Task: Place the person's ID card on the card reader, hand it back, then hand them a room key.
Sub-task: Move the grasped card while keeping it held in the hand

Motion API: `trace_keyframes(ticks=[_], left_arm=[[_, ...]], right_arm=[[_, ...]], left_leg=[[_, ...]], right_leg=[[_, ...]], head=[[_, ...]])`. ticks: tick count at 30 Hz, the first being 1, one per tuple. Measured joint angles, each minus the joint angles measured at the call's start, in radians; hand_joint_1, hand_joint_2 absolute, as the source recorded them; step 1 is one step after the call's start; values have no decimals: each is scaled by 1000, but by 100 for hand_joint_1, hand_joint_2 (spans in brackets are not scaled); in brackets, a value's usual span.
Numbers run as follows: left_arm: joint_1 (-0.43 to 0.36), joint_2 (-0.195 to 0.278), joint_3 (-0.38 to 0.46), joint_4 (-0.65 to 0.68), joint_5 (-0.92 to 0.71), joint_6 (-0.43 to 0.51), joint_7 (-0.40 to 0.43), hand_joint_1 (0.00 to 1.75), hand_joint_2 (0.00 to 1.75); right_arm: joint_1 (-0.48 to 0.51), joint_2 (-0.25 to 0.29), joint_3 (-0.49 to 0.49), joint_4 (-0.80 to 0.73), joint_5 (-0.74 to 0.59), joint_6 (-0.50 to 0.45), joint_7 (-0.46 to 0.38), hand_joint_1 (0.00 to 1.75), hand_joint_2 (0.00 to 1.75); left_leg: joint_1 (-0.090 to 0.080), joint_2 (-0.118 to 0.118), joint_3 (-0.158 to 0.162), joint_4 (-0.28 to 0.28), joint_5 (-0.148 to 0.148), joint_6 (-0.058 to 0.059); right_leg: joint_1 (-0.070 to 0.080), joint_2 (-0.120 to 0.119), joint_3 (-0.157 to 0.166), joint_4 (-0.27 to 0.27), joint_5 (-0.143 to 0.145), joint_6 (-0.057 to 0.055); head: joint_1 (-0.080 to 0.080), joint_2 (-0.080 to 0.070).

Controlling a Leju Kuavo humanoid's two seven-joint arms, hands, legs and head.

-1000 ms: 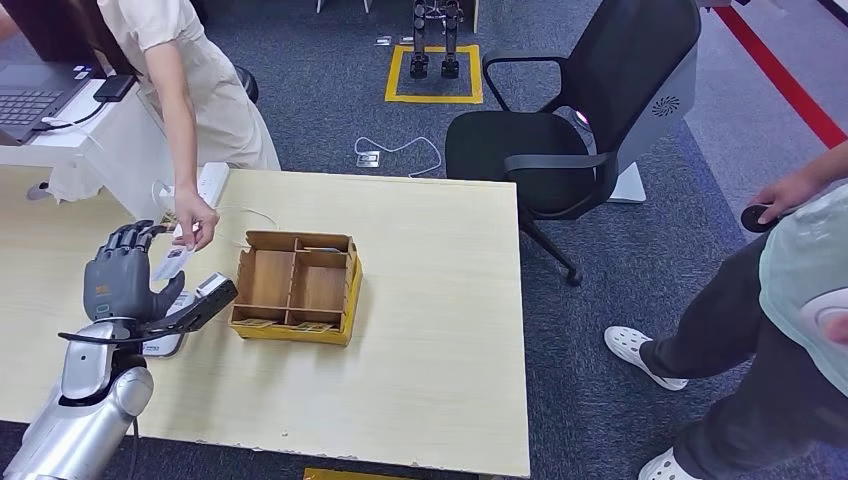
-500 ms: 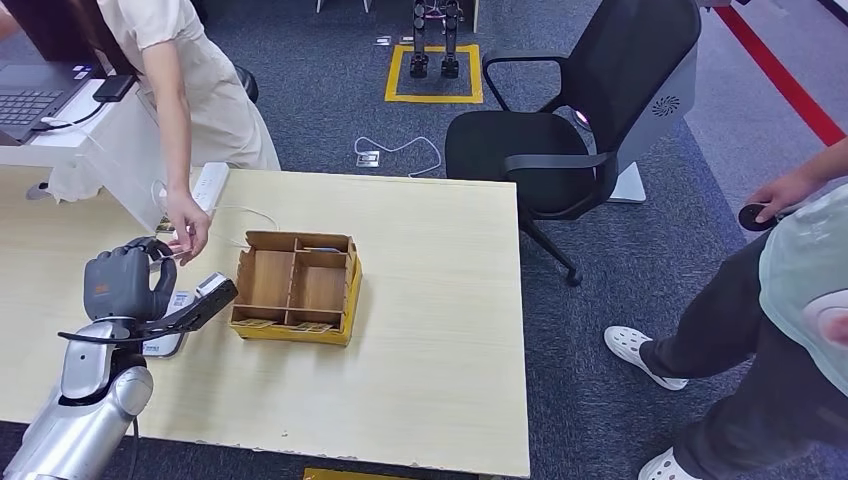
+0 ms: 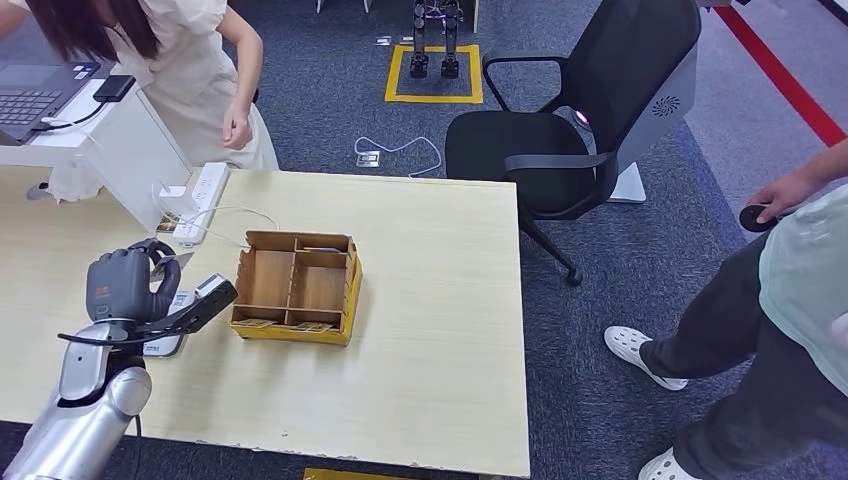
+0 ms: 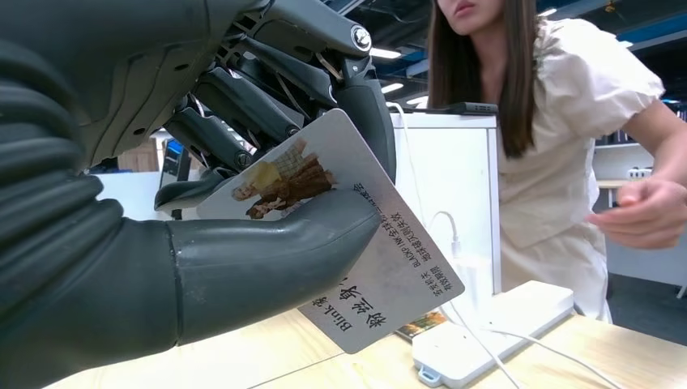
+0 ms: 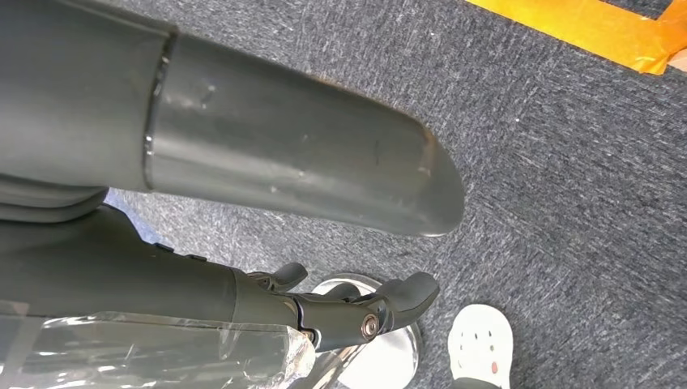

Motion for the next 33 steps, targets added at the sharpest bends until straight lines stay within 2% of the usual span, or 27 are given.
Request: trace_keyframes(ticks=[15,22,33], left_arm=[[46,50,0,0,-32,50,-40,175,175],[154,165,0,0,-194,115,-36,175,175],[174,193,0,0,-229,123,-32,175,175]], right_arm=[[-2,0,2,5,5,2,-2,0,0],[-11,0,12,20,7,3,-4,0,0],[-19,0,14,27,7,3,-9,0,0]], left_leg=[[0,0,0,0,0,0],[0,0,0,0,0,0],[0,0,-1,0,0,0]], right_leg=[[0,0,0,0,0,0],[0,0,0,0,0,0],[0,0,0,0,0,0]], head=[[0,0],[0,0],[0,0]])
